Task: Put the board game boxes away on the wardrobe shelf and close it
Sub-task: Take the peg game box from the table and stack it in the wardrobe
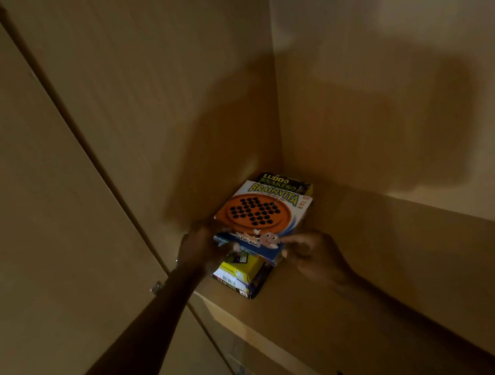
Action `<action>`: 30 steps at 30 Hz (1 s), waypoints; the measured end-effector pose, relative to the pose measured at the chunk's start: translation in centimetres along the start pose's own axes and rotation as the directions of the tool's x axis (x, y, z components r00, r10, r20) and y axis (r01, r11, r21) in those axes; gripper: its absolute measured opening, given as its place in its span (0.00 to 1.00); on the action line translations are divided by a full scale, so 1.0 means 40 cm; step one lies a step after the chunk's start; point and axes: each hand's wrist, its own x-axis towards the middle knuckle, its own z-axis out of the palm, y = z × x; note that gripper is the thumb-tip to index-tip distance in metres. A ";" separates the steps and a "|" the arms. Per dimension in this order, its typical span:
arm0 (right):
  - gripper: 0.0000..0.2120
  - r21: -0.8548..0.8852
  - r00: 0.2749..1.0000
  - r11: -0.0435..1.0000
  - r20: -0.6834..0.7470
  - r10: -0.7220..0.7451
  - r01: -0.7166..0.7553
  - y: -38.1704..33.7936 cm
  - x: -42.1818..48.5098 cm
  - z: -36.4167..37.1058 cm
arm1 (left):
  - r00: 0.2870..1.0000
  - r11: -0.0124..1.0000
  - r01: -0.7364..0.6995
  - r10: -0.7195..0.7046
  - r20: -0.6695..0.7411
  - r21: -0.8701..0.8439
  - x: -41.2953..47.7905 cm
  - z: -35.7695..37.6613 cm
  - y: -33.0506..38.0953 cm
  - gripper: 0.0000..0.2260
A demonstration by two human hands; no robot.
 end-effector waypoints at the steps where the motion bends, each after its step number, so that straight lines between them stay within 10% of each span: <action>1: 0.14 0.002 1.000 1.000 0.021 -0.004 0.004 -0.002 0.006 0.008 | 1.000 1.000 0.027 -0.027 -0.006 -0.011 -0.005 0.002 0.002 0.18; 15: 0.18 0.113 0.999 0.992 0.004 0.047 -0.047 0.031 -0.081 0.064 | 0.957 0.926 0.192 -0.251 -0.148 -0.326 -0.166 0.081 0.023 0.11; 30: 0.12 0.244 0.901 0.962 0.433 0.005 -0.123 -0.122 -0.482 0.403 | 0.591 0.471 0.499 -0.799 -0.111 -0.727 -0.960 0.087 -0.085 0.08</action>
